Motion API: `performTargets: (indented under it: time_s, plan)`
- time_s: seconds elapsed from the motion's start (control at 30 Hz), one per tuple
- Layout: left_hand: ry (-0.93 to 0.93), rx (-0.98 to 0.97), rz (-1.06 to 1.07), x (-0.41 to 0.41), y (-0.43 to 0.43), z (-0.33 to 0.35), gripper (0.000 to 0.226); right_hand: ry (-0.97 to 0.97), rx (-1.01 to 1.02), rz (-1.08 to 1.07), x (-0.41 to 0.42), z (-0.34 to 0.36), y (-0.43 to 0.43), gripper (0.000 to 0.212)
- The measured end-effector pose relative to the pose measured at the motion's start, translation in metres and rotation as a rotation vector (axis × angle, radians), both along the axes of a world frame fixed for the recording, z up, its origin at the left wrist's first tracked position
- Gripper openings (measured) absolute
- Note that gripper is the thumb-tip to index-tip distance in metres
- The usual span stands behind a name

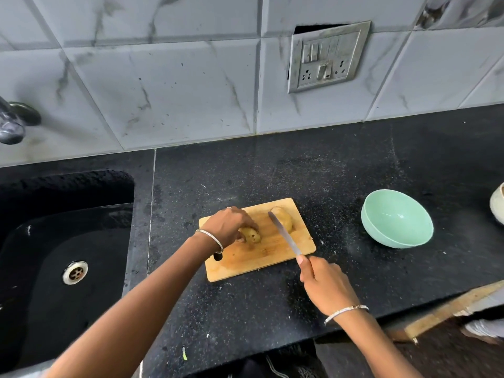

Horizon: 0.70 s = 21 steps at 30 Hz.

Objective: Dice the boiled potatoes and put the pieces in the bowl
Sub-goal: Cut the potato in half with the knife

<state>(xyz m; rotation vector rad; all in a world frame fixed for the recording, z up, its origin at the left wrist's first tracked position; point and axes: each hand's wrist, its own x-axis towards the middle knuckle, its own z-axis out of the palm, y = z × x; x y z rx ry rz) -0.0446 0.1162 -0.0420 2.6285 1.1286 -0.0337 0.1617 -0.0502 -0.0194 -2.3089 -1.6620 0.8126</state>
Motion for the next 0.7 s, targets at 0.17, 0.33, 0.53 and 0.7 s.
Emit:
performTargets:
  time_s: [0.17,0.33,0.53,0.7]
  plan:
    - [-0.003,0.058,0.156,-0.001,-0.013,-0.003,0.046,0.006,-0.026,-0.012,-0.014,-0.02,-0.002,0.051]
    - [-0.074,0.105,0.319,0.007,-0.029,-0.016,0.049,-0.027,0.003,-0.013,-0.027,-0.026,0.007,0.048]
    - [-0.233,0.052,0.412,0.01,-0.036,-0.023,0.047,-0.071,0.063,0.014,-0.037,-0.026,0.019,0.045]
    - [-0.209,0.075,0.455,0.013,-0.041,-0.024,0.037,-0.079,0.06,0.051,-0.046,-0.021,0.023,0.045]
